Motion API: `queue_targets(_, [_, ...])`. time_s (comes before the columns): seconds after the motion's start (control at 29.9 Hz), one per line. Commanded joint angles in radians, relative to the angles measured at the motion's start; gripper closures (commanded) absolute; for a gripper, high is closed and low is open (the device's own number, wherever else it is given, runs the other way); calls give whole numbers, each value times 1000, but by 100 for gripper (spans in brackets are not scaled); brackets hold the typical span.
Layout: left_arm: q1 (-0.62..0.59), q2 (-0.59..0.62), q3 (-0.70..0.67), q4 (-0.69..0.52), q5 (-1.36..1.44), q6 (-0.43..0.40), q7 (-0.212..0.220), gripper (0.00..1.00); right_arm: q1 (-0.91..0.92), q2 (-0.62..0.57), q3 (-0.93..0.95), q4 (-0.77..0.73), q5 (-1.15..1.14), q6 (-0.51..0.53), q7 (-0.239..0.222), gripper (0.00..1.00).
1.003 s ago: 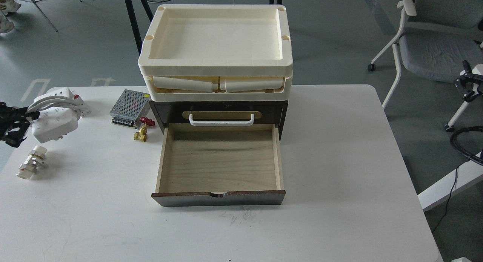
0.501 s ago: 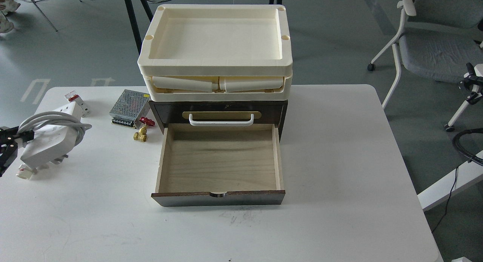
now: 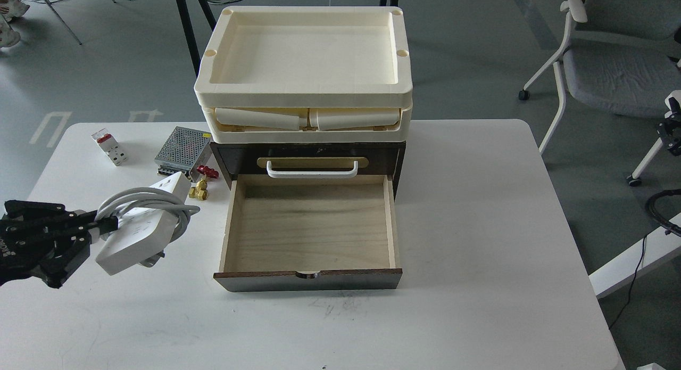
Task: Put charging cable into cabinet
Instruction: 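Lift the power strip and carry it toward the open drawer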
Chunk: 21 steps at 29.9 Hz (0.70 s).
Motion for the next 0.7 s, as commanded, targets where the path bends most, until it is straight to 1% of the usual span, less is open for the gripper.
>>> queue_targets(0.0, [-25, -39, -6, 0, 1, -76, 0, 100, -6, 6, 1, -13, -1, 0, 0, 0])
queue_targets(0.1, [-89, -113, -6, 0, -1, -179, 0, 100, -5, 35, 0, -35, -1, 0, 0, 0])
queue_targets(0.17, [-118, -144, -9, 0, -2, -231, 0, 100, -5, 41, 0, -47, -1, 0, 0, 0])
queue_targets(0.4, [-200, -199, -10, 0, -73, -319, 0, 100, -6, 41, 0, -61, -1, 0, 0, 0])
queue_targets(0.57, [-203, -242, -10, 0, -73, -348, 0, 100, -8, 57, 0, -90, -1, 0, 0, 0])
queue_targets(0.67, [-203, -283, -10, 0, -73, -394, 0, 100, -8, 64, -2, -99, -1, 0, 0, 0])
